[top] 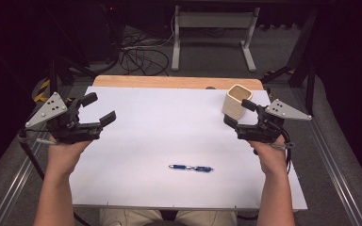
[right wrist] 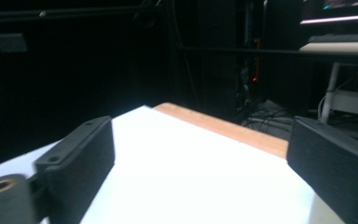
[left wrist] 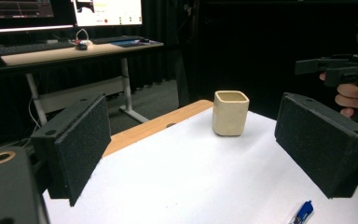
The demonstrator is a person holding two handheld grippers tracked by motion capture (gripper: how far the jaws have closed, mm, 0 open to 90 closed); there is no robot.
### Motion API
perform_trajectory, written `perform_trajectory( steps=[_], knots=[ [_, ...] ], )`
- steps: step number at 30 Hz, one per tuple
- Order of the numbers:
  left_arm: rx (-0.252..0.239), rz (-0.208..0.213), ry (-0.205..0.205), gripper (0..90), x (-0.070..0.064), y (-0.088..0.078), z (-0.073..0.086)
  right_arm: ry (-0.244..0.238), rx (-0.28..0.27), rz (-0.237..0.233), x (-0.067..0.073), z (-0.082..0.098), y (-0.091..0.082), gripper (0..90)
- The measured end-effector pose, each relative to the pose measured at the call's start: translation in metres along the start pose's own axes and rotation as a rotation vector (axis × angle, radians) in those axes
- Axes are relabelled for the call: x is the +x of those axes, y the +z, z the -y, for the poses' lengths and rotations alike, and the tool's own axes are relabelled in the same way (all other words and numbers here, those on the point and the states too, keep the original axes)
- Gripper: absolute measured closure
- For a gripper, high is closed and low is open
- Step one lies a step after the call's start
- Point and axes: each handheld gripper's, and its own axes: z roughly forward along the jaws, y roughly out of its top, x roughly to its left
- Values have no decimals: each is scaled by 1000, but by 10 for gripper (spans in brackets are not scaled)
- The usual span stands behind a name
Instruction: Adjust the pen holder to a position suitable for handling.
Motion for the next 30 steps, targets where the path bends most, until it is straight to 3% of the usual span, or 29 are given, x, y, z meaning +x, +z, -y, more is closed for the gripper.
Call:
perform_trajectory(
  steps=[5,18,30],
  knots=[
    [5,7,0,115,0,1,1,-46,85,-45,7,5,12,289],
    [18,12,-2,115,0,3,3,-100,269,-109,24,20,46,336],
    [23,13,-6,113,0,2,3,-130,353,-161,35,34,66,432]
  ],
)
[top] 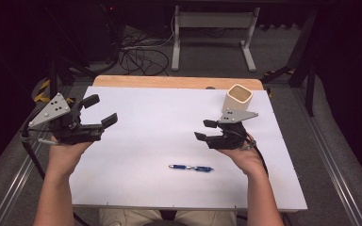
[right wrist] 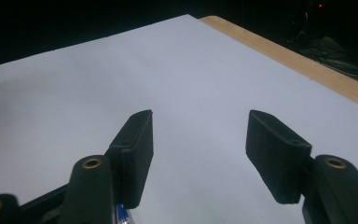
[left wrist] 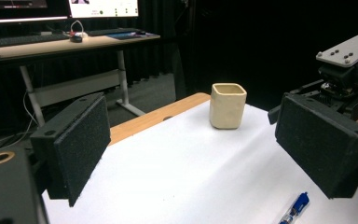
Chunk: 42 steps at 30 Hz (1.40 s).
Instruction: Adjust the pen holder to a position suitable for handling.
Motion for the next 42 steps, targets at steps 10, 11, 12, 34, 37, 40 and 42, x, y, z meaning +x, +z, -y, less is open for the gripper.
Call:
perform_trajectory(
  steps=[10,11,12,34,37,40,42],
  knots=[
    [17,-10,5,117,1,2,1,-37,70,-52,8,4,18,466],
    [17,-10,5,117,1,2,1,-41,78,-54,8,4,20,470],
    [18,-11,7,117,0,1,1,-41,78,-54,8,4,20,470],
    [24,2,8,131,-1,3,1,-79,193,-122,25,13,57,487],
    [27,2,9,131,-1,3,1,-98,214,-132,27,14,62,496],
    [30,1,8,131,-1,3,2,-106,229,-141,29,15,66,499],
    [33,1,7,131,-1,3,2,-112,249,-152,31,17,70,508]
  ],
)
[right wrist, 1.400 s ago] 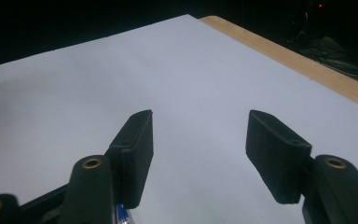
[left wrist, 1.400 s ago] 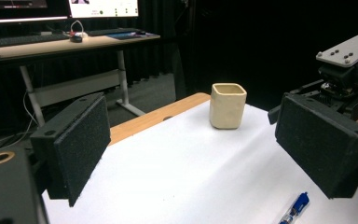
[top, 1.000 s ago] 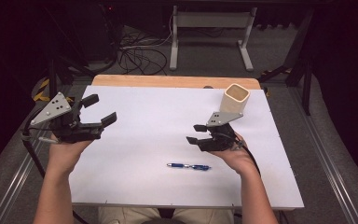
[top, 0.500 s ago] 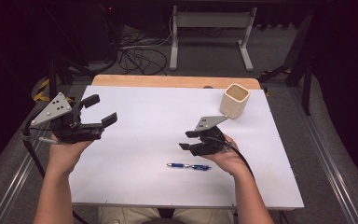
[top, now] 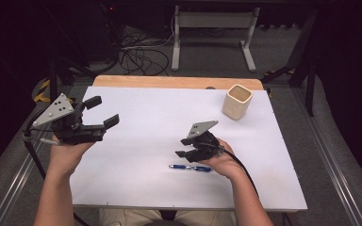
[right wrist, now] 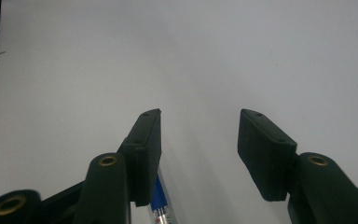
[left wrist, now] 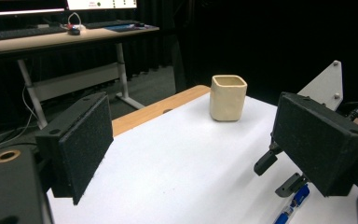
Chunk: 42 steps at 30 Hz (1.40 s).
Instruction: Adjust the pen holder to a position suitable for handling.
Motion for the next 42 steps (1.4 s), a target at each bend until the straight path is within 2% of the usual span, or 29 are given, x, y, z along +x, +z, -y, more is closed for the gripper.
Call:
perform_trajectory(
  steps=[5,21,30,36,42],
  knots=[
    [-1,2,0,131,0,0,0,-12,16,-17,2,0,5,521],
    [4,5,-5,131,0,1,1,-62,131,-97,13,3,30,572],
    [6,4,-9,131,1,2,1,-85,190,-112,18,5,41,620],
    [8,6,-10,131,1,2,1,-105,236,-92,22,6,48,656],
    [10,6,-10,132,1,3,2,-112,240,-84,22,7,49,679]
  ],
)
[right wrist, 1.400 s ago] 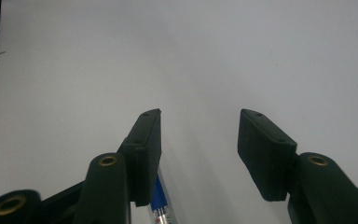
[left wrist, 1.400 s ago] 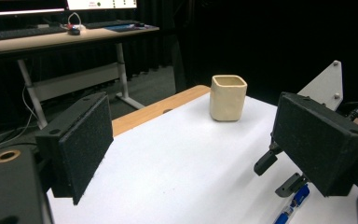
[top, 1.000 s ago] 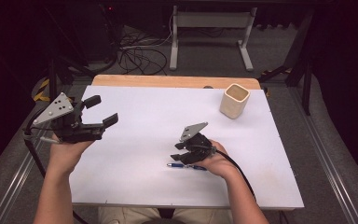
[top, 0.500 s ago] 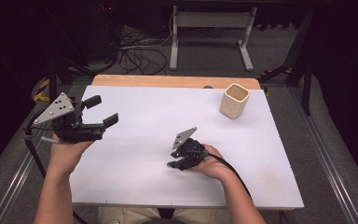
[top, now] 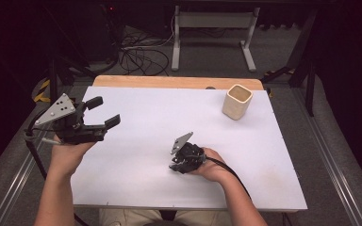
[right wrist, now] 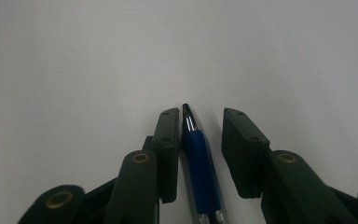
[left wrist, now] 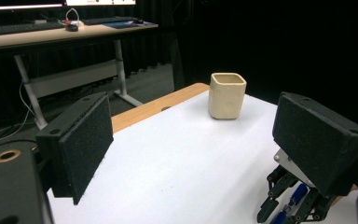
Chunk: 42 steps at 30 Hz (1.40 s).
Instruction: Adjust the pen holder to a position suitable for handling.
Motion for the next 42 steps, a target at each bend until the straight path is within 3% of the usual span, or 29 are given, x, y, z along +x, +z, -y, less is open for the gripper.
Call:
perform_trajectory(
  steps=[6,13,18,20,28,30,34,42],
  knots=[
    [5,3,2,133,-1,2,0,-2,5,4,1,0,0,771],
    [10,6,1,133,-1,4,1,16,-6,-8,-2,1,-1,796],
    [10,5,3,133,-1,5,2,45,-34,21,-6,3,-5,800],
    [9,5,1,135,-1,5,2,57,-65,26,-8,3,-9,801],
    [12,12,-1,138,-1,6,3,81,-235,135,-12,3,-31,801],
    [9,13,-1,138,-1,7,3,87,-252,142,-12,3,-33,802],
    [2,17,-6,141,-1,8,5,99,-352,178,-13,3,-45,802],
    [4,22,-7,143,-2,12,7,106,-430,209,-13,4,-55,802]
  ],
)
